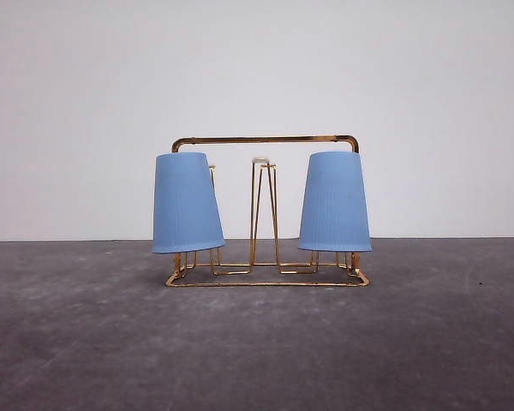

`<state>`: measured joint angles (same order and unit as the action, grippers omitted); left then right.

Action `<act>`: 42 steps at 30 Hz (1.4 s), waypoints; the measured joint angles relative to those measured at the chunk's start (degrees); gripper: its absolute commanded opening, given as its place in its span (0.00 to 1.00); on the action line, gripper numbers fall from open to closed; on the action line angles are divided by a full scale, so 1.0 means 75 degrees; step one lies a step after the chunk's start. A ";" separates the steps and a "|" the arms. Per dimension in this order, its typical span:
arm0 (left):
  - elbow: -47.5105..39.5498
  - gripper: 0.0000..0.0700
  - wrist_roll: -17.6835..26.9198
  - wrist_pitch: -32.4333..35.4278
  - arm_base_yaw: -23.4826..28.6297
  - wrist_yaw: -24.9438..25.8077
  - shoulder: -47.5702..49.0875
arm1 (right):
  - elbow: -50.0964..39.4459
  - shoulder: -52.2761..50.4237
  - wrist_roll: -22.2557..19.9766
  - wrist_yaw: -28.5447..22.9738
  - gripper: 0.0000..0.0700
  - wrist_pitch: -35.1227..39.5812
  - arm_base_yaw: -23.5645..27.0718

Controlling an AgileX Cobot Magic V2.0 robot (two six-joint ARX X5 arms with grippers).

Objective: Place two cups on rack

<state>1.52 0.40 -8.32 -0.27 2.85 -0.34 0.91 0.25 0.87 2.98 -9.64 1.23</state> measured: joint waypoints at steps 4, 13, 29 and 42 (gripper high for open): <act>0.0000 0.00 0.0000 0.0000 0.0000 0.0000 0.0000 | 0.0000 0.0000 -0.0001 0.0000 0.06 0.0002 0.0000; 0.0000 0.00 0.0000 0.0000 0.0000 0.0000 0.0000 | 0.0000 0.0000 -0.0001 0.0000 0.06 0.0002 0.0000; 0.0000 0.00 0.0000 0.0000 0.0000 -0.0001 0.0000 | 0.0000 0.0000 0.0000 0.0000 0.06 0.0000 0.0000; 0.0000 0.00 0.0000 0.0000 0.0000 0.0000 0.0000 | 0.0000 0.0000 -0.0001 0.0000 0.06 0.0000 0.0000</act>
